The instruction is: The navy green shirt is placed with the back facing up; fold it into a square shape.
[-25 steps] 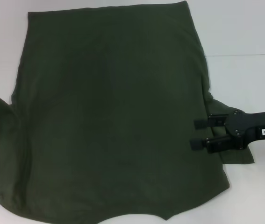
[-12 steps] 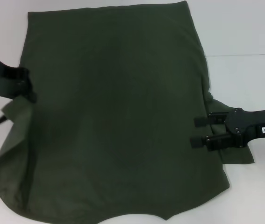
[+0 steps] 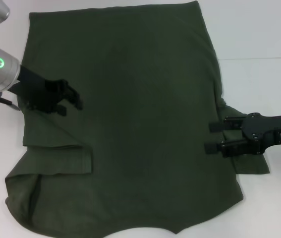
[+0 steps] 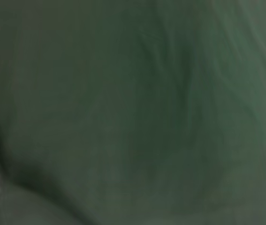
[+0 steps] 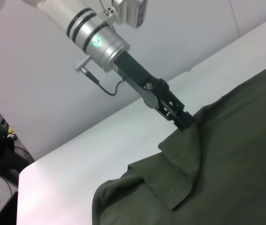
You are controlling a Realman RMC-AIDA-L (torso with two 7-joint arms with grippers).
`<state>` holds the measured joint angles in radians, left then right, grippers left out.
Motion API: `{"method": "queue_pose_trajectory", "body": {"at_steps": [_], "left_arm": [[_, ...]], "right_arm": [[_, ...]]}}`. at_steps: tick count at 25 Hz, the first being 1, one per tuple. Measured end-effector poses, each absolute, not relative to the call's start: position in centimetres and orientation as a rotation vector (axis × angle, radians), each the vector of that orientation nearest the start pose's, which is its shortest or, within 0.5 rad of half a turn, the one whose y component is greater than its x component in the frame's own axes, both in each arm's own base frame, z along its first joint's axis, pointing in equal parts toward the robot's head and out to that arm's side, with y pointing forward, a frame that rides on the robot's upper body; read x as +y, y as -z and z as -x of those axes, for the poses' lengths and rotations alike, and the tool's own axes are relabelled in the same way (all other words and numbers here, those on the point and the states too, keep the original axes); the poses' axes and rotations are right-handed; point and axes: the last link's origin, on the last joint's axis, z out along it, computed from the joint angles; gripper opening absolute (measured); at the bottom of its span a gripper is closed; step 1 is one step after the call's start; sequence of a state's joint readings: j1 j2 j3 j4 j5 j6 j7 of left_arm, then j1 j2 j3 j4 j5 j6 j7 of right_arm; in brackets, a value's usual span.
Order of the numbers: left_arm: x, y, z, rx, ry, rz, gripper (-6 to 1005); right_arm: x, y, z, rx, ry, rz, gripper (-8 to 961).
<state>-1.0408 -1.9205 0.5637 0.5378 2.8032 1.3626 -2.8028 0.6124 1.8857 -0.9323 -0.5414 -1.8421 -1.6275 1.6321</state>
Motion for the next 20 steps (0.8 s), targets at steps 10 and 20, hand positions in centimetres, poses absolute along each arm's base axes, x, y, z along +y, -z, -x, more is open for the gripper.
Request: {"method": "queue_pose_trajectory", "body": {"at_steps": [10, 20], "left_arm": [[42.9, -6.9, 25.2, -1.936, 0.109, 1.965, 633], [40.7, -8.3, 30.8, -1.895, 0.417, 1.857, 889]], "right_arm": [[34.8, -4.0, -25.3, 0.855, -0.66, 2.859, 910], [35.0, -4.1, -25.1, 0.849, -0.658, 2.861, 910]]}}
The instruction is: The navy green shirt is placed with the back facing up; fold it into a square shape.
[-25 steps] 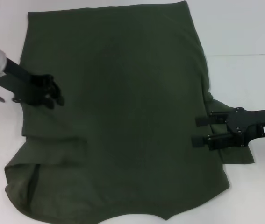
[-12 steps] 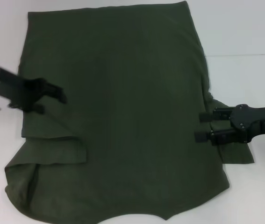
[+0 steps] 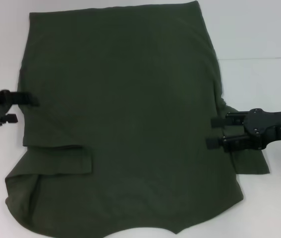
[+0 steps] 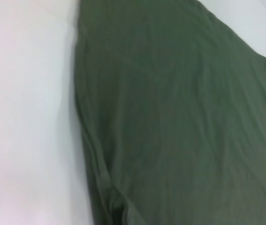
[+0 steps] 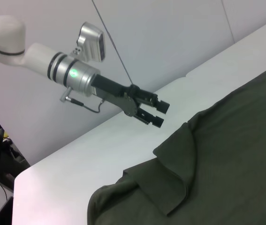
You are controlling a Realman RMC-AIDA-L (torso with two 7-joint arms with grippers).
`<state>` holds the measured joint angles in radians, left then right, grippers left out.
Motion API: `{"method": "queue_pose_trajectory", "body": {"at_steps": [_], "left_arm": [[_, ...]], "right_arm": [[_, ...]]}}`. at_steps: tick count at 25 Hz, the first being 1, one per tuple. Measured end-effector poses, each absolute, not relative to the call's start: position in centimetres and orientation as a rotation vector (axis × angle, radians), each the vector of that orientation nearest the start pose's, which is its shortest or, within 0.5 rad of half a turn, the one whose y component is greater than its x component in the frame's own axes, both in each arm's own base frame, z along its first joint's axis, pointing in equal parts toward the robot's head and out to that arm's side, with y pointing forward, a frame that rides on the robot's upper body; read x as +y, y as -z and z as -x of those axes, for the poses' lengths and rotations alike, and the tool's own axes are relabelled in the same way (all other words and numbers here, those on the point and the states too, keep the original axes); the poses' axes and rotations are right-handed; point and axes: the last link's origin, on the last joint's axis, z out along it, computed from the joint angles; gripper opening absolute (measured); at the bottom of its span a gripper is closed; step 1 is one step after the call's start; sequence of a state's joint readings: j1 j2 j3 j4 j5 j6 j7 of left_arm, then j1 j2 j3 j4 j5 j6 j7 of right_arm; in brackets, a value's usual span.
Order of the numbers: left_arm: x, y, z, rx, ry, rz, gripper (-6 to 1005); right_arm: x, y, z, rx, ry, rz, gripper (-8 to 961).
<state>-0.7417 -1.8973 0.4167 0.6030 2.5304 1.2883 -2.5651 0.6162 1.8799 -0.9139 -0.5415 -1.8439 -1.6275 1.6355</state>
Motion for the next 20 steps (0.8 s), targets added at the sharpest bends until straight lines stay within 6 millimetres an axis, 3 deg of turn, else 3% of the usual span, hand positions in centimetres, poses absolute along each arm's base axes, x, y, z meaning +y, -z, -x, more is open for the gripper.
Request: {"method": "queue_pose_trajectory", "body": {"at_steps": [7, 20], "left_arm": [[40.3, -6.5, 31.9, 2.534, -0.524, -2.529, 911], [39.8, -5.3, 32.5, 2.524, -0.463, -2.559, 914]], "right_arm": [[35.1, -4.1, -25.1, 0.852, -0.659, 2.86, 909], [35.0, -4.1, -25.2, 0.856, -0.653, 2.862, 909]]}}
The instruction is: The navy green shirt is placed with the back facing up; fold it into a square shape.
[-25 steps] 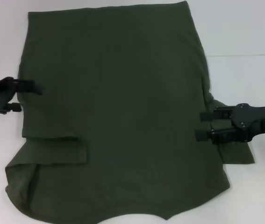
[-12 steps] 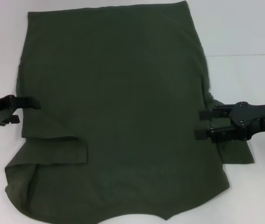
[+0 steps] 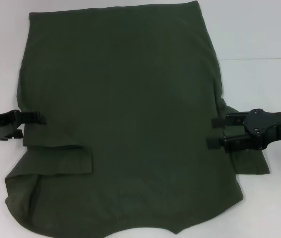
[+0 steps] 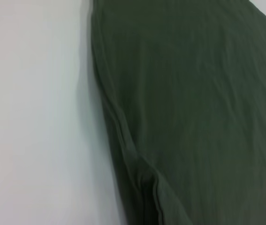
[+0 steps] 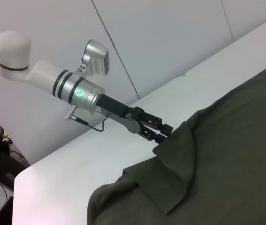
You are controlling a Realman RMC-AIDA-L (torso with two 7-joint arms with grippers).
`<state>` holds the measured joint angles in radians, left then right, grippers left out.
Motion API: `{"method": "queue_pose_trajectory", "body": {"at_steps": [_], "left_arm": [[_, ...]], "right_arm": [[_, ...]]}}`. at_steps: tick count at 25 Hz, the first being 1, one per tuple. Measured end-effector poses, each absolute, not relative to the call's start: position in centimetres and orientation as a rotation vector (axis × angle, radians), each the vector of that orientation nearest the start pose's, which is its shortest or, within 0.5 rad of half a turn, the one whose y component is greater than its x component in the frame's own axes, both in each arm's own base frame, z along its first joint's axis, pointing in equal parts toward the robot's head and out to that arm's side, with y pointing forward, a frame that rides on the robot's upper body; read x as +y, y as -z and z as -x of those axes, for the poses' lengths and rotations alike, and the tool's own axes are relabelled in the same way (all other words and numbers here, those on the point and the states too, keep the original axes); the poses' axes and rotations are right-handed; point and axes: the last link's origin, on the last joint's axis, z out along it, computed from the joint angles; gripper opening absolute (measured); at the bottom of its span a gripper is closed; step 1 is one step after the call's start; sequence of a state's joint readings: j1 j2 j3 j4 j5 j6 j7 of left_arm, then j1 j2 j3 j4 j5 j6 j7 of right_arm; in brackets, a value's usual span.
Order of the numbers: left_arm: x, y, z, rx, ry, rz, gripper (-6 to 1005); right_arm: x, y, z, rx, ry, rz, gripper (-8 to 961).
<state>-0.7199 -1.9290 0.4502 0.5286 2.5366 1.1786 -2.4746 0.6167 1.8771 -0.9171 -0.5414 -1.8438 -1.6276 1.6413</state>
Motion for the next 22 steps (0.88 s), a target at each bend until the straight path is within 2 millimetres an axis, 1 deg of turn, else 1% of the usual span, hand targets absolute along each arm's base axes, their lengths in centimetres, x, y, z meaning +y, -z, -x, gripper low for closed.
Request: {"method": "queue_pose_trajectory", "body": {"at_steps": [10, 12, 14, 17, 18, 19, 21, 22], "left_arm": [[39.5, -4.8, 32.4, -1.876, 0.341, 1.893, 915], [39.6, -4.4, 31.8, -1.896, 0.373, 1.905, 915], [40.1, -3.8, 30.5, -1.928, 0.464, 1.918, 915], [42.1, -3.0, 26.2, -1.967, 0.749, 1.932, 914], [42.9, -2.7, 24.5, -1.967, 0.836, 1.943, 914], [43.5, -2.6, 23.1, -1.962, 0.89, 1.959, 914], [44.2, -2.2, 21.1, -1.947, 0.931, 2.004, 913], [44.2, -2.2, 21.1, -1.947, 0.931, 2.004, 912]], "right_arm": [[35.0, -4.1, -25.2, 0.857, -0.648, 2.862, 910], [35.0, -4.1, -25.3, 0.86, -0.637, 2.861, 910], [35.0, -4.1, -25.5, 0.858, -0.626, 2.861, 910], [35.1, -4.3, -25.6, 0.862, -0.638, 2.844, 910], [35.1, -4.4, -25.6, 0.867, -0.647, 2.836, 910], [35.1, -4.5, -25.6, 0.872, -0.654, 2.832, 910], [35.1, -4.7, -25.6, 0.882, -0.659, 2.827, 910], [35.2, -4.9, -25.7, 0.887, -0.658, 2.824, 910]]}}
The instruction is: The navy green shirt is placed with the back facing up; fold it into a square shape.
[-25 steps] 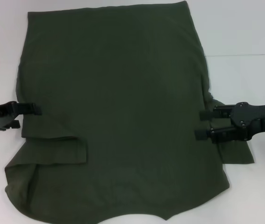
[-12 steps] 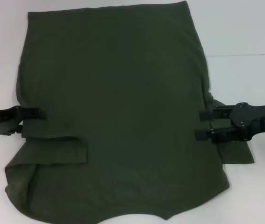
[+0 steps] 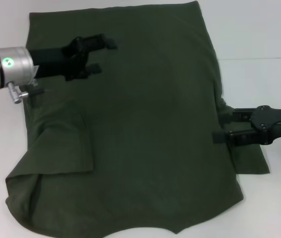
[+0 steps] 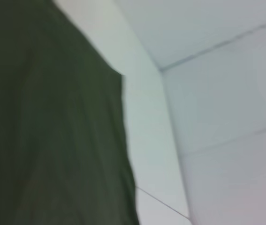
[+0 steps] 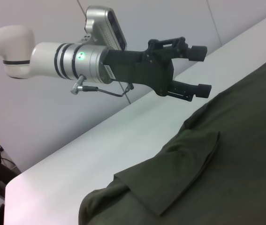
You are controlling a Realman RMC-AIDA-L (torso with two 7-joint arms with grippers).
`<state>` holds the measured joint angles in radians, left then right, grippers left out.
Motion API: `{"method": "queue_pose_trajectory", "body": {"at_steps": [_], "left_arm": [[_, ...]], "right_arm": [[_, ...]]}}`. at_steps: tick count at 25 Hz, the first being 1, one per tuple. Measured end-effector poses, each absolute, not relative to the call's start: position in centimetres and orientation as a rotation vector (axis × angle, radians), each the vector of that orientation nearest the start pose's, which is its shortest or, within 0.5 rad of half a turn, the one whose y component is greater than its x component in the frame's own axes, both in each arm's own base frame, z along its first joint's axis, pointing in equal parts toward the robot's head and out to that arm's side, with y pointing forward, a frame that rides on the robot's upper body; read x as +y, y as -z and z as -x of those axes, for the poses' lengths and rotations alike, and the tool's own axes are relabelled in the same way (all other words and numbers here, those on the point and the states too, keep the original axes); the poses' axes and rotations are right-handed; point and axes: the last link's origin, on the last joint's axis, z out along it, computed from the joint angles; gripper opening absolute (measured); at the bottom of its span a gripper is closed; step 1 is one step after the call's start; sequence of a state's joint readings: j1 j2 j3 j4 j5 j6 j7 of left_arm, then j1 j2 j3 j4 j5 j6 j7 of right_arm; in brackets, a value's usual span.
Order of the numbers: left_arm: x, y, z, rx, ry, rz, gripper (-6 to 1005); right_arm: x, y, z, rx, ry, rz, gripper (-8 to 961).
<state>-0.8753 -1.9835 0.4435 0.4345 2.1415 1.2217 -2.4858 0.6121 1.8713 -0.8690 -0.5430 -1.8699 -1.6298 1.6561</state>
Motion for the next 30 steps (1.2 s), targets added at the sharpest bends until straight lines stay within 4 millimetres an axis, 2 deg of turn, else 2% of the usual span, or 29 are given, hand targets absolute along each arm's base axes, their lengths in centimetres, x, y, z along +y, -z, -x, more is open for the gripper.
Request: {"method": "queue_pose_trajectory", "body": {"at_steps": [2, 5, 7, 9, 10, 11, 12, 14, 18, 24, 27, 30], "left_arm": [[44.3, -1.6, 20.2, -1.929, 0.932, 2.039, 911], [43.9, -1.8, 20.6, -1.889, 0.946, 2.053, 910], [42.5, -3.2, 21.5, -1.75, 1.025, 2.158, 909], [41.9, -3.6, 21.6, -1.704, 1.048, 2.198, 909], [40.8, -4.2, 22.0, -1.587, 1.086, 2.283, 908], [38.3, -4.5, 22.6, -1.369, 1.118, 2.444, 908], [37.7, -4.6, 22.8, -1.315, 1.119, 2.481, 907], [35.3, -4.5, 23.4, -1.114, 1.118, 2.616, 907], [32.5, -4.3, 24.2, -0.924, 1.117, 2.721, 905], [30.7, -3.5, 25.5, -0.79, 1.09, 2.725, 907], [30.1, -2.9, 26.1, -0.716, 1.053, 2.728, 907], [30.1, -2.9, 26.3, -0.696, 1.047, 2.721, 907]], "right_arm": [[35.3, -5.2, -25.7, 0.897, -0.654, 2.818, 910], [35.6, -5.7, -25.7, 0.919, -0.666, 2.792, 910], [35.9, -6.2, -25.7, 0.936, -0.688, 2.763, 909], [36.2, -6.8, -25.6, 0.962, -0.72, 2.727, 909], [36.4, -7.1, -25.6, 0.987, -0.74, 2.705, 909], [36.6, -7.4, -25.5, 1.01, -0.759, 2.687, 909], [36.8, -7.7, -25.4, 1.042, -0.772, 2.67, 909], [37.2, -8.3, -25.1, 1.127, -0.788, 2.64, 909], [37.8, -9.7, -25.1, 1.409, -0.752, 2.563, 909], [37.3, -10.9, -27.0, 1.871, -0.536, 2.353, 909], [36.5, -11.3, -28.0, 2.006, -0.45, 2.268, 909], [36.0, -11.8, -29.0, 2.062, -0.363, 2.201, 909]]}}
